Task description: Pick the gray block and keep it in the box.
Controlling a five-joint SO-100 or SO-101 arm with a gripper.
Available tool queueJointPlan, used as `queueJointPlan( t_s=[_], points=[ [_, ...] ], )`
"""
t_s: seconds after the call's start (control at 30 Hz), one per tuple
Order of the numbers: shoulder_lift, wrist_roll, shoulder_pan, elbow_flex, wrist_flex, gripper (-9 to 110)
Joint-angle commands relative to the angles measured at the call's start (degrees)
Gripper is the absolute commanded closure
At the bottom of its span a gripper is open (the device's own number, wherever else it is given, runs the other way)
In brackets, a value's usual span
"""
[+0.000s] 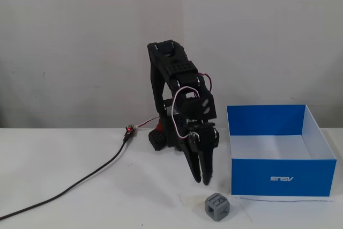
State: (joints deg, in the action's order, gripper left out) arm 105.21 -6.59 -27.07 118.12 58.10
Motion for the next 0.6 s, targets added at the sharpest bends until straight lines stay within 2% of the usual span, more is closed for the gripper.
queueJointPlan(
  t_s=[0.0, 0.57],
  points=[
    [-1.58, -0.18, -0.53, -5.19, 0.00, 84],
    [-13.01, 0.00, -5.01, -9.49, 0.88, 77]
  ],
)
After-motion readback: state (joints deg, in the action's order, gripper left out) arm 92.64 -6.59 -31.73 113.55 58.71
